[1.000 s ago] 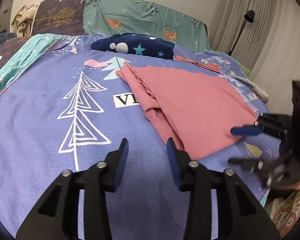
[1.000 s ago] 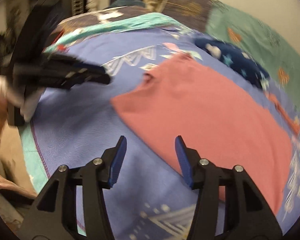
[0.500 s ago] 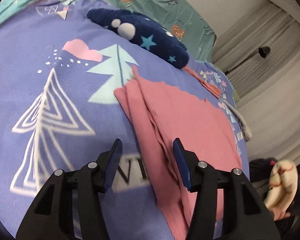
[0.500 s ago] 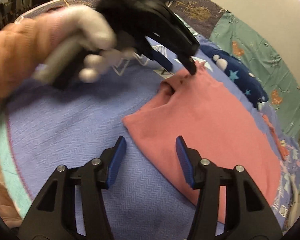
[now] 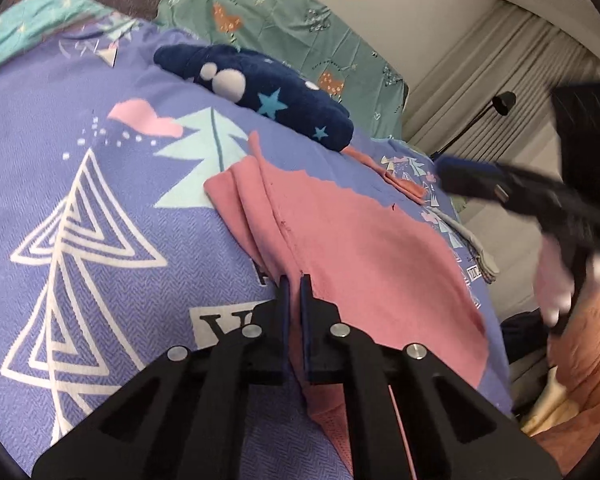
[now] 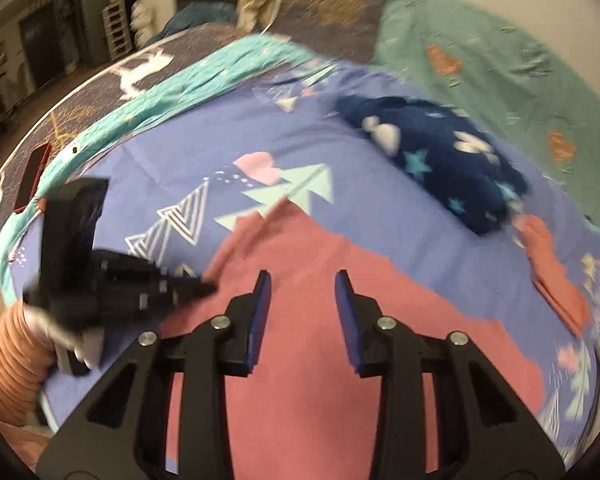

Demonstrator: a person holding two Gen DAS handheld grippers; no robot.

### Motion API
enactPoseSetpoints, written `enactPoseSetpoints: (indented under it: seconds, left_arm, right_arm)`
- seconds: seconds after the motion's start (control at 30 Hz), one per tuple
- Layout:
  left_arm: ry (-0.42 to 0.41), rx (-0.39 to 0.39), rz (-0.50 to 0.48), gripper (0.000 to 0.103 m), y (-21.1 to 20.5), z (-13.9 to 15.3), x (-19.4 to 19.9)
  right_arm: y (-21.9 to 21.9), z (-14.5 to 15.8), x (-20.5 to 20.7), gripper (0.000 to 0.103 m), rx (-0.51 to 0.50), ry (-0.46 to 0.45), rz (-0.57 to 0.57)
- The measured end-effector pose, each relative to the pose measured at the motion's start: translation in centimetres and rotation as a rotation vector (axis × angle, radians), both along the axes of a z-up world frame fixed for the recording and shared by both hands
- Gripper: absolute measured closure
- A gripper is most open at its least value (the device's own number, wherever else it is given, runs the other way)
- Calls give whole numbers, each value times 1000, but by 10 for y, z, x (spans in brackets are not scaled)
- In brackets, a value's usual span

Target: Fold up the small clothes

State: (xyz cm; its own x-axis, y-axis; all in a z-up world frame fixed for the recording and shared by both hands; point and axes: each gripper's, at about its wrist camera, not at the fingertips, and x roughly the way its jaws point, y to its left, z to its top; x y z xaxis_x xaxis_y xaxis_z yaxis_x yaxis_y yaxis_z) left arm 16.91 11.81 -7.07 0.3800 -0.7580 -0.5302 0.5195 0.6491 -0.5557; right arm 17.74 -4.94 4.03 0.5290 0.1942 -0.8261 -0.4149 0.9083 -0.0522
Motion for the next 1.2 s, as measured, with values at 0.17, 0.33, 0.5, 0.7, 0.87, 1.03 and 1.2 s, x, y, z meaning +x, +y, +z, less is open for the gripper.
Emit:
enactPoseSetpoints:
  seconds: [0.17,0.33,0.5,0.7,0.87,1.03,1.2]
  left_arm:
    - [-4,-11,-9,99,2,-2,1]
    - [-21,-17,-19,99,4,1,-2]
    - [-57,0,-34,99,1,5,-9]
    - [31,59,-9,98,4,-8,-3]
    - [30,65,-19,90,6,-9,-9]
    - [63,6,-34,83,13,-12,-7]
    - [76,0,-17,92,14,-14,-7]
  right_arm:
    - [51,-21,51,61,-20,131,119]
    - [97,-62,80,50,-151,232,182]
    - [115,-85,91,100,-204,235,149]
    - [85,-75,103,98,34,176,42]
    - [42,-40,70,69,119,71,-4]
    - [-2,-29,3,67,68,-17,2]
    - [-5,-46,-101,61,-21,-92,65]
